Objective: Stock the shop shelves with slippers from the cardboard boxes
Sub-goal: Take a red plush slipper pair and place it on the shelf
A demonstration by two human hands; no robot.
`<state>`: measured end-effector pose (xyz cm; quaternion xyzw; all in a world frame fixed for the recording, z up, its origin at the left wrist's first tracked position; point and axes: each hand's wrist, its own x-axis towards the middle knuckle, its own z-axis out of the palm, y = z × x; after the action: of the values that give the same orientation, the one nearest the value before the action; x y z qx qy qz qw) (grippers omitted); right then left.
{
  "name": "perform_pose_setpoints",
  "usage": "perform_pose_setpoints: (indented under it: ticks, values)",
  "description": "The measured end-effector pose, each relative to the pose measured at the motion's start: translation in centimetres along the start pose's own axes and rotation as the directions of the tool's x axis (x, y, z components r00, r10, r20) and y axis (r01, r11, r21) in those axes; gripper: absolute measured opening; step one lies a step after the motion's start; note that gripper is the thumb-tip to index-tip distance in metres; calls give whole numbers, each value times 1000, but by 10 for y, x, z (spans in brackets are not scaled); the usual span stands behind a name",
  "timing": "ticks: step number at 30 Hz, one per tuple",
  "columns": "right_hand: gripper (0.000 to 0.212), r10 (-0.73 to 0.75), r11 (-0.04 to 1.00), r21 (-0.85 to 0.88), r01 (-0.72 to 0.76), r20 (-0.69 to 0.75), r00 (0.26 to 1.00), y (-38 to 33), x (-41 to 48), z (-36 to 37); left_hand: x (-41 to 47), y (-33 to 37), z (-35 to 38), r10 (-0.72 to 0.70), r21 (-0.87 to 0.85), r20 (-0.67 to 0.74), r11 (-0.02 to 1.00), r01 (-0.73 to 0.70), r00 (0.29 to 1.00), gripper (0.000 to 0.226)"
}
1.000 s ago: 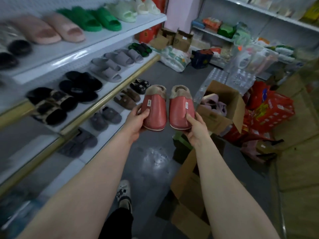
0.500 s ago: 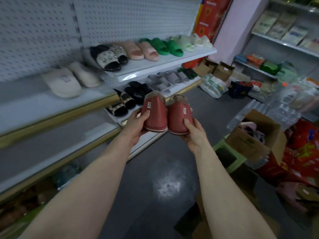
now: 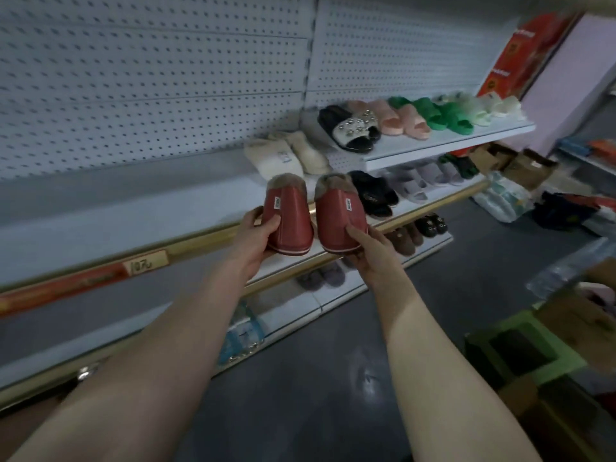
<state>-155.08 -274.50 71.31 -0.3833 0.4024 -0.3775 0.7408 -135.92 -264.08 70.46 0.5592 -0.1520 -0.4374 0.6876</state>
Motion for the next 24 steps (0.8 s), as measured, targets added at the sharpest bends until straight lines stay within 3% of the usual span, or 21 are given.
perform_pose_setpoints:
  ticks: [13,19,24]
  values:
    - [46,206,976,-117,-186,200,958,59,39,134,31,38,-133,82,-82,-275,991,-109,958,55]
    - [41,249,960,-203,-191,312,917,63,89,182,77,58,-160,108,-71,-383,987,-146,917,57]
    - [47,242,954,-247,-167,313,918,64,136,204,112,65,-166,101,-56,-428,989,-137,898,58]
